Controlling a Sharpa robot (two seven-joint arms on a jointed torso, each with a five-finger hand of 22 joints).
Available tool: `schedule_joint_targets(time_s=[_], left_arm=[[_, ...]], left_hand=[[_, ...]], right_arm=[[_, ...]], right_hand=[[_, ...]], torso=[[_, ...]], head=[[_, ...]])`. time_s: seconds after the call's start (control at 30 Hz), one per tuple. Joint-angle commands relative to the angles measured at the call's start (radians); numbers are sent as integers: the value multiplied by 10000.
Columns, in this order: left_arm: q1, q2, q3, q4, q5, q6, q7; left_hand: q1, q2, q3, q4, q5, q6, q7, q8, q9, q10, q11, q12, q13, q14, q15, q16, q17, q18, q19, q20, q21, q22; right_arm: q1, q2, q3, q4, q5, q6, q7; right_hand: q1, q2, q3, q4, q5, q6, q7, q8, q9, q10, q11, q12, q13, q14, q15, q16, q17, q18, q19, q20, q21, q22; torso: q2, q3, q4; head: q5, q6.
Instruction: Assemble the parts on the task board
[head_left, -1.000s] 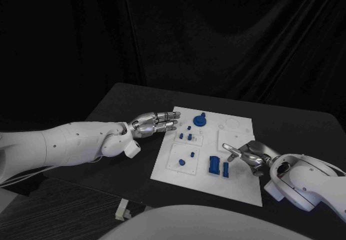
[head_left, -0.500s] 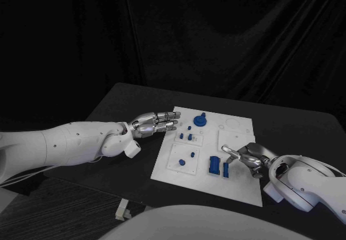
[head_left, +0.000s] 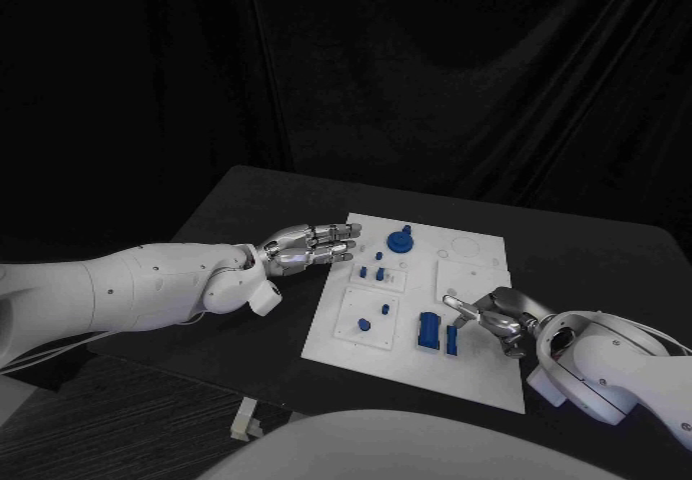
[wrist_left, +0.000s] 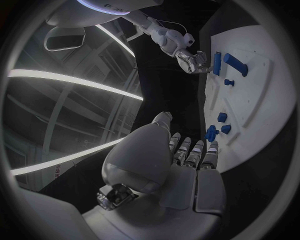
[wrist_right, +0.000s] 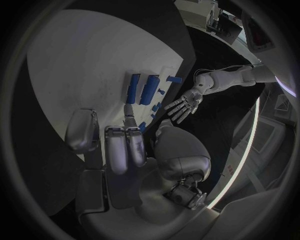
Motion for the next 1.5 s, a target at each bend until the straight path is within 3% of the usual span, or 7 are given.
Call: schedule_joint_targets(time_s=[0.03,0.43,0.9,1.17,1.33,1.43,1.5], left_arm=[[-18,2,9,7,71,64,183],[-21,-11,9,12,71,19,336],[-17,-292,12,509,71,-1334,2128],[153,-753,18,1298,71,-2536,2984],[348,-899,19,1648,71,-2993,3054],[394,-890,20,1744,71,-3223,3082],[410,-872,19,1774,71,-3396,3082]], left_hand=[[90,11,299,-72,123,20,37,-38,-10,-25,113,181,-14,63,53,125,122,-201,111,-3,-66,120],[91,15,322,-85,125,43,34,-36,-7,-23,129,208,-11,65,58,133,123,-208,125,-3,-57,157],[-283,-425,316,532,102,1245,663,105,95,406,-14,1434,96,128,-659,266,139,120,357,-158,57,420],[-1329,-589,-648,743,-593,1874,600,116,124,293,-556,1247,63,-165,-1341,-199,50,103,68,-742,-102,-36],[-2049,-489,-1402,734,-1978,1468,23,34,69,16,-1199,289,-25,-274,-1961,-834,-82,78,1,-999,-135,-178],[-2213,-466,-1560,738,-2306,1428,-41,29,66,6,-1306,200,-31,-274,-1991,-852,-87,78,-1,-999,-135,-183],[-2379,-469,-1695,731,-2602,1414,-168,27,65,-3,-1441,133,-35,-274,-2018,-852,-87,70,-1,-914,-135,-187]], right_arm=[[-63,-7,-22,115,-922,61,-204],[-73,-251,-22,441,-2770,-1296,487],[521,-1302,-17,1472,-2003,-5244,3172],[1192,-1011,-17,960,1046,-7211,6287],[1210,-690,-19,358,2924,-6760,8306],[1107,-625,-19,147,3752,-6067,9050],[1042,-585,-19,19,4108,-5543,9313]], right_hand=[[148,110,-331,-24,135,-249,-4,-32,-697,1161,46,166,2765,1075,89,232,2731,-108,-36,-4,-263,1577],[141,258,-699,-21,-115,-252,-64,84,-1056,1161,-44,166,2765,1077,18,235,2739,-125,13,-44,-126,1617],[645,381,-1059,-37,555,1064,-333,554,-1200,1161,-202,166,2765,1002,-121,120,2389,-147,59,-147,28,1647],[1270,357,-1418,-1,1586,1308,-300,399,-1502,-1683,-243,-5355,-1867,-1266,-93,-4987,-5234,725,-2607,-49,-6640,-901],[1951,169,-1524,15,1775,1116,636,161,-1819,-5196,767,-11098,-6472,-3817,1247,-10872,-9004,574,-4544,931,-9861,-3455],[2201,13,-1395,-40,1488,-148,111,24,-2183,-7880,1948,-12815,-7833,-6631,2307,-13010,-10199,79,-6495,1541,-10870,-4610],[2168,-54,-1340,-17,1288,-660,121,-16,-2330,-8706,1376,-13240,-8315,-7506,2248,-13648,-10626,45,-7623,1524,-11004,-5203]], torso=[[1,0,-1],[2,0,4],[-8,7,-6],[-37,25,-5],[-125,89,-48],[-183,151,-121],[-200,186,-152]], head=[[20,2],[42,2],[-42,2],[-72,2],[-123,2],[-55,2],[-14,2]])
